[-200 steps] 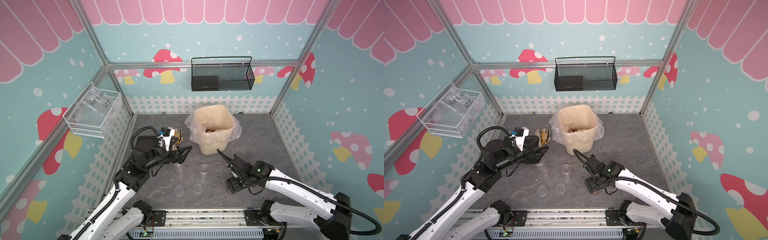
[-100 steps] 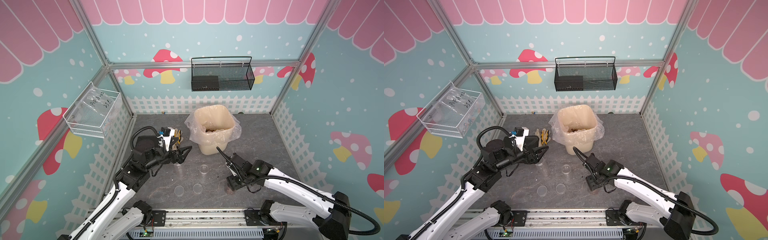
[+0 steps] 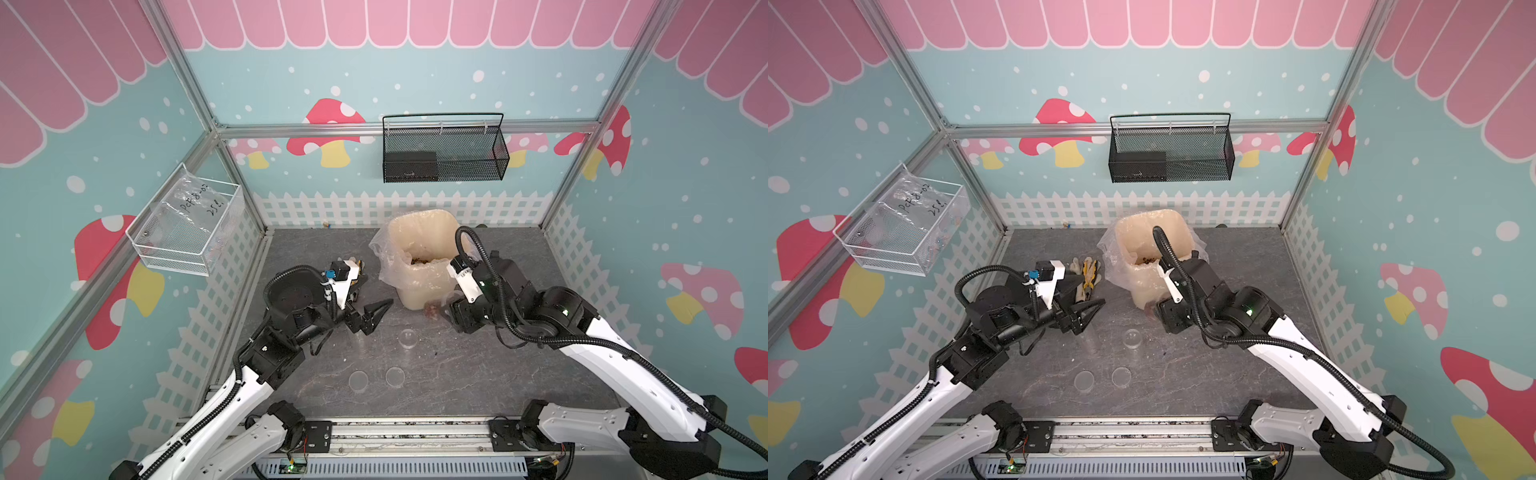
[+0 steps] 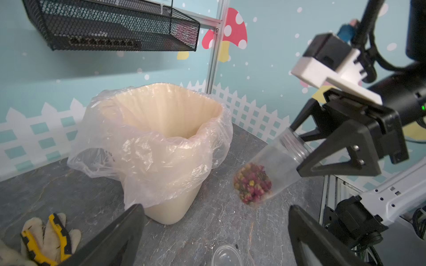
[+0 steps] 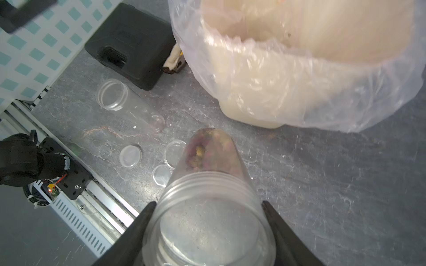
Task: Empty the moldy dried flower tea in the jars
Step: Pick up the jar from the center of the board.
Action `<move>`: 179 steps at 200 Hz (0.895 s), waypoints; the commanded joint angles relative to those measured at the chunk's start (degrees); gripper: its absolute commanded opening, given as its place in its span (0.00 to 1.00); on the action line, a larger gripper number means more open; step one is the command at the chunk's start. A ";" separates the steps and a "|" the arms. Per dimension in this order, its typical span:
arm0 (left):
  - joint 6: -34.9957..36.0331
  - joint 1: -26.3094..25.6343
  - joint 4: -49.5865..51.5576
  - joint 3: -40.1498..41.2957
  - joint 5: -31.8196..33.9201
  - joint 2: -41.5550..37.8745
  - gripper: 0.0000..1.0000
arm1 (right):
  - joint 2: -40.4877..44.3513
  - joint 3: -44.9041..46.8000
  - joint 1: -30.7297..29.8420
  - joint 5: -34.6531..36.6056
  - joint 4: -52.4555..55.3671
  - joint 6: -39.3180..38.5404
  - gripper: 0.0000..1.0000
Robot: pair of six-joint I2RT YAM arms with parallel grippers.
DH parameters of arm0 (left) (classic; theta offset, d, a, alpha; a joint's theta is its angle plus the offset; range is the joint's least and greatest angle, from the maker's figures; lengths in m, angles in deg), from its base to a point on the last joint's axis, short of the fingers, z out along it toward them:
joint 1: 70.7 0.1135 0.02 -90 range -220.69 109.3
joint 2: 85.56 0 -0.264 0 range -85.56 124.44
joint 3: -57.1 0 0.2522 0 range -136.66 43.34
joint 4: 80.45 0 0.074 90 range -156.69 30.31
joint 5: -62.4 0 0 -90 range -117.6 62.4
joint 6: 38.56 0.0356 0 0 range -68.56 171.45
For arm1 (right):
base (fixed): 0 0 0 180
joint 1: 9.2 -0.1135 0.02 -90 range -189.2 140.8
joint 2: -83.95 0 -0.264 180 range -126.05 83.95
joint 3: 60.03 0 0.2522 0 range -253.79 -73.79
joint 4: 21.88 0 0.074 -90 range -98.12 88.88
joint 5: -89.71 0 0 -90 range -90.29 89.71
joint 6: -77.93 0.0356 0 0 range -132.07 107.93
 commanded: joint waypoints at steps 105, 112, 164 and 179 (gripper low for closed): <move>30.93 -11.11 -9.86 4.59 8.81 7.13 1.00 | -13.69 -12.58 3.79 -24.14 -5.25 -18.86 0.30; 31.16 -11.19 -10.42 4.67 9.81 7.36 1.00 | -13.41 -11.99 3.83 -25.08 -5.57 -19.08 0.30; 34.17 -11.22 -9.52 4.85 14.36 7.18 1.00 | -10.51 -7.75 3.81 -28.86 -8.96 -20.33 0.30; 34.17 -11.20 -9.75 4.91 14.53 7.49 0.99 | -10.32 -7.21 3.79 -29.90 -9.19 -20.57 0.30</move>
